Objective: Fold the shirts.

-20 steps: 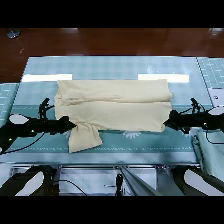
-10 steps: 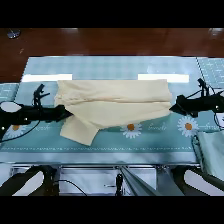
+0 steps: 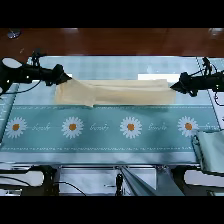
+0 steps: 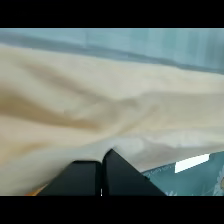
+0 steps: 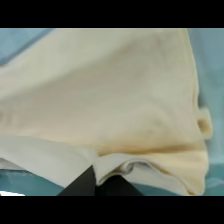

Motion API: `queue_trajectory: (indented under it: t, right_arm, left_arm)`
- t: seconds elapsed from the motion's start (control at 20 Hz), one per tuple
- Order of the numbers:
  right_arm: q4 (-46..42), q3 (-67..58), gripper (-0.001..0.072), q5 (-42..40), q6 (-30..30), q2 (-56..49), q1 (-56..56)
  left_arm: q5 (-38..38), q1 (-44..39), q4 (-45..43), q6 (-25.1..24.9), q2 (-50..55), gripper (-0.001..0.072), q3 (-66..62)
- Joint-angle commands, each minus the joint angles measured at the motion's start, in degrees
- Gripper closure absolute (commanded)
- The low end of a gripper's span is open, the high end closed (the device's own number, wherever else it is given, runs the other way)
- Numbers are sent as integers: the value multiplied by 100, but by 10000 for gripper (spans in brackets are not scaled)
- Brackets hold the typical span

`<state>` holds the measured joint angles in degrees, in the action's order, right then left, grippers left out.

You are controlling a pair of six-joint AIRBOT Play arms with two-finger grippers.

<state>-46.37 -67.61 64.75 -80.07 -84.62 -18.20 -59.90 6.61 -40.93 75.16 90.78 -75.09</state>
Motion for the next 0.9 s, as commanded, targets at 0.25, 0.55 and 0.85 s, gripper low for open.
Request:
queue_trajectory:
  t: [0.25, 0.55, 0.85]
  right_arm:
    - [1174, -671, 686, -855, 258, -1331, 229]
    - [1093, -890, 83, -647, 404, -1353, -308]
    - [-52, -905, 84, 22, 120, -1410, -1064]
  left_arm:
    - [-168, 20, -66, 210, 1663, 680, -1237]
    - [-1832, 750, -1224, 511, 1665, 5, -2000]
    - [-2192, 1956, -2758, 1399, 566, 4, -1353]
